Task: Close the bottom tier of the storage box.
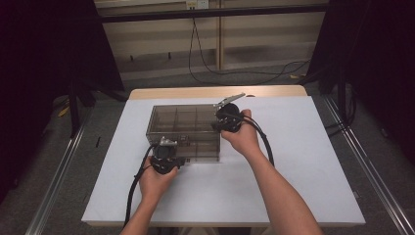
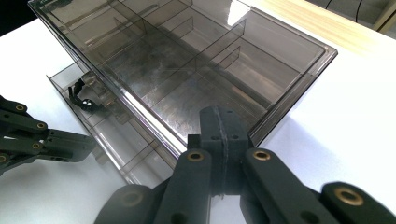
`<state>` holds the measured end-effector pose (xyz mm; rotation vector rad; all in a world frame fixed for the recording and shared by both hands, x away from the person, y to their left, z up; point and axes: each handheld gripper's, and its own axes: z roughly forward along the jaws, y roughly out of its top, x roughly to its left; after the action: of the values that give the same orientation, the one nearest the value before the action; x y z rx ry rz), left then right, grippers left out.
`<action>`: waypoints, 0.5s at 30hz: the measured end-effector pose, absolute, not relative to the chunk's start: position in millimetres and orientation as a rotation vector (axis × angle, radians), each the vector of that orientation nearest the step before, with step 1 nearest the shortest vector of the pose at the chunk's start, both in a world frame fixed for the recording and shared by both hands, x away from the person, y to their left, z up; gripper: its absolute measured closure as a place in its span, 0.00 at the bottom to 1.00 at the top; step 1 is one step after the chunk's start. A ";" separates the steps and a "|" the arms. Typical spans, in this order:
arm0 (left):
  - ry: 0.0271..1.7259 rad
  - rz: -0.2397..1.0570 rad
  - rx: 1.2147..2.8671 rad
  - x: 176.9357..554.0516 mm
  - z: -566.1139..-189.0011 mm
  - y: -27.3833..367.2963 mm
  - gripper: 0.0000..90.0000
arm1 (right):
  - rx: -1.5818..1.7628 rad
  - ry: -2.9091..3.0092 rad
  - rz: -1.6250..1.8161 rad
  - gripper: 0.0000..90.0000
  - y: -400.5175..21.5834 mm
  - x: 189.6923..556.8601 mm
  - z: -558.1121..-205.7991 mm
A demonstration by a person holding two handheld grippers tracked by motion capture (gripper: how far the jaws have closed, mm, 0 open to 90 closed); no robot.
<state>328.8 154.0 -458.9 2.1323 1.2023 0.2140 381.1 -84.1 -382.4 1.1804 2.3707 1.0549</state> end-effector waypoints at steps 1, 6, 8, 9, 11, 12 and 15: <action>1.203 0.211 2.132 328.9 -458.9 153.9 1.00 | 1.180 2.371 1.054 1.00 -84.1 381.1 -382.4; 1.203 0.217 2.129 329.8 -459.1 153.7 1.00 | 1.182 2.369 1.052 1.00 -83.9 380.9 -382.3; 1.201 0.214 2.129 330.4 -459.2 153.9 1.00 | 1.183 2.370 1.055 1.00 -84.0 380.9 -382.4; 1.203 0.217 2.127 330.4 -459.2 153.7 1.00 | 1.183 2.371 1.055 1.00 -84.2 381.0 -382.4; 1.205 0.220 2.124 330.5 -459.3 153.3 1.00 | 1.183 2.371 1.055 1.00 -84.2 381.0 -382.4; 1.205 0.222 2.125 330.8 -459.3 153.4 1.00 | 1.184 2.371 1.055 1.00 -84.2 381.1 -382.3; 1.204 0.224 2.126 331.3 -459.5 153.3 1.00 | 1.185 2.371 1.055 1.00 -84.1 380.9 -382.3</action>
<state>331.3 153.3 -459.5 2.1257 1.2044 0.2242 380.9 -84.1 -382.3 1.1852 2.3705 1.0545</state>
